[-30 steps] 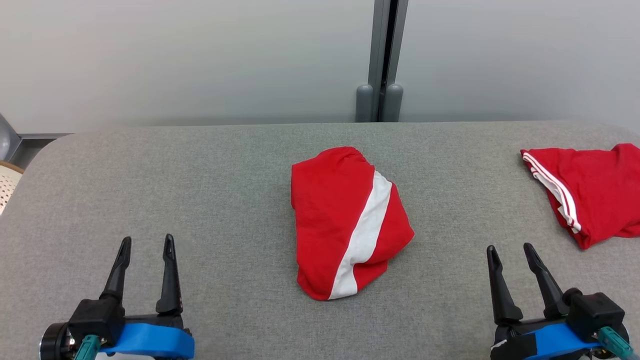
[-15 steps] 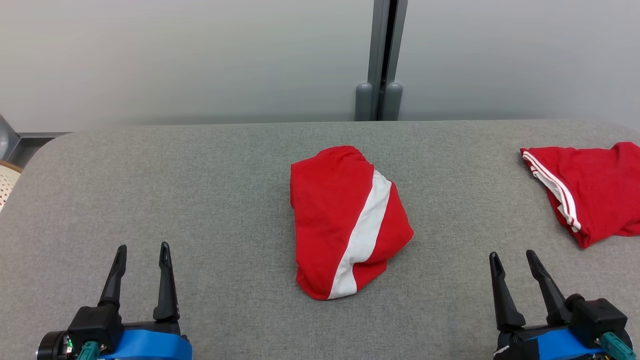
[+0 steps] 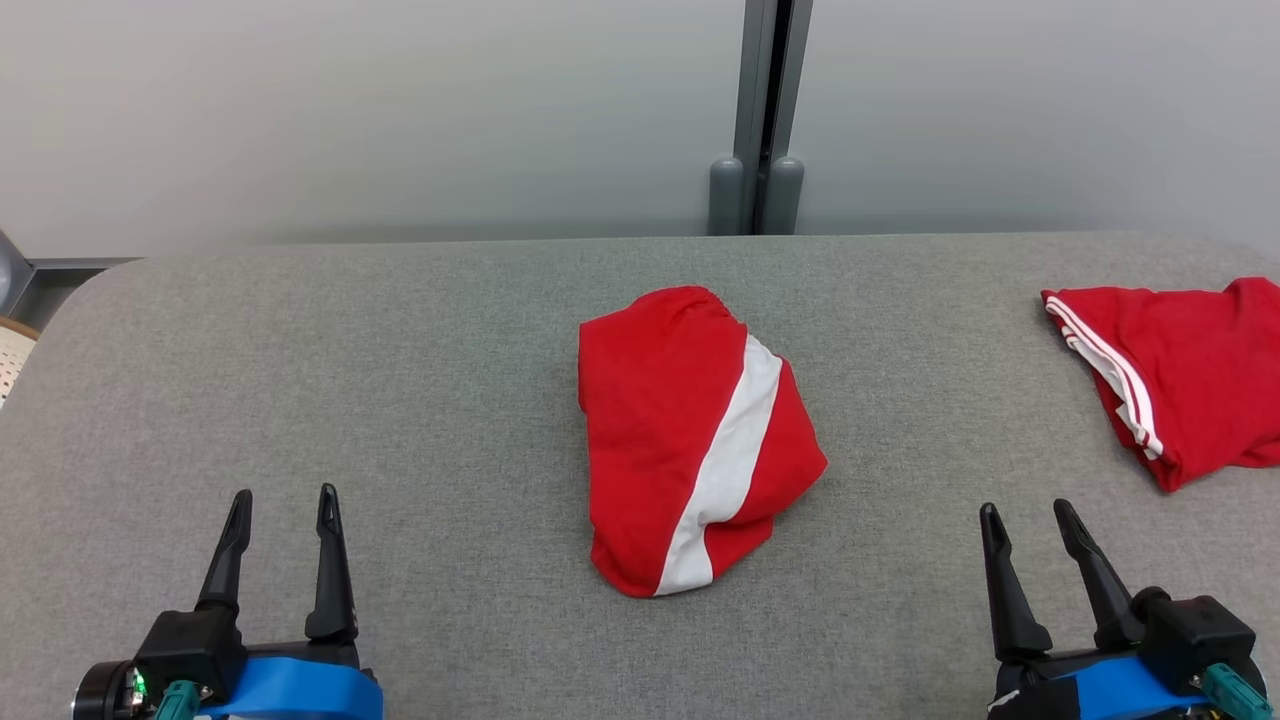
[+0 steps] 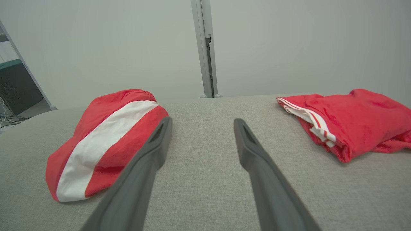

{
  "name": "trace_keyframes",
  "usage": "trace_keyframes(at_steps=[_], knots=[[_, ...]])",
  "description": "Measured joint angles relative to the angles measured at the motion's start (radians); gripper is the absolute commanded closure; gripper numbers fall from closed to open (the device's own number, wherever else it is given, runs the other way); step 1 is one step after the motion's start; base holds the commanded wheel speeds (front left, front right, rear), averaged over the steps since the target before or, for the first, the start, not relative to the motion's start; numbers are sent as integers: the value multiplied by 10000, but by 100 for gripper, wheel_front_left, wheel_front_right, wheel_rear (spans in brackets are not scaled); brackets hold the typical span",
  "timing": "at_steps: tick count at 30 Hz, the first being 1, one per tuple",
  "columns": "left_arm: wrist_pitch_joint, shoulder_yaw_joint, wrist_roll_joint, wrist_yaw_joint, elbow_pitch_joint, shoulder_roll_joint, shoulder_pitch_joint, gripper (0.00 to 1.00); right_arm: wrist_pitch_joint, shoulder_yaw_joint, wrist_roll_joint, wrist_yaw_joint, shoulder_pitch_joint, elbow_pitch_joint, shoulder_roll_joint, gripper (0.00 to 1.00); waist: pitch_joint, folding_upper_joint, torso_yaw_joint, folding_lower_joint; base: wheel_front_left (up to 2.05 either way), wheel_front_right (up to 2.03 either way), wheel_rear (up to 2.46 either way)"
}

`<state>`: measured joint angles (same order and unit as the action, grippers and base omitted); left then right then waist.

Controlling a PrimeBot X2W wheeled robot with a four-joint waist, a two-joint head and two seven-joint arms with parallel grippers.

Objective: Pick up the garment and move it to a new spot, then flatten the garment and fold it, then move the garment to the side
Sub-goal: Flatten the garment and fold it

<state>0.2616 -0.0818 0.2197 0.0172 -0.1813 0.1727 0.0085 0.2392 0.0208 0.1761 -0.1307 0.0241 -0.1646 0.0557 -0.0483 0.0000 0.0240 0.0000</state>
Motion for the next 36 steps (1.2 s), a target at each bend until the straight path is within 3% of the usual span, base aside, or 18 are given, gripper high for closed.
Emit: trace_keyframes(at_steps=[25, 36], knots=[[0, 130, -173, -138, -71, -253, -86, 0, -50, 12, -17, 0, -163, -17, 0, 0, -100, 0, 35, 0, 0, 0, 0], [0, -2, -299, -353, -176, -541, -664, 0, -334, -686, 194, 0, -2898, -245, 552, 0, -573, 0, 400, 1, 0, 0, 0]])
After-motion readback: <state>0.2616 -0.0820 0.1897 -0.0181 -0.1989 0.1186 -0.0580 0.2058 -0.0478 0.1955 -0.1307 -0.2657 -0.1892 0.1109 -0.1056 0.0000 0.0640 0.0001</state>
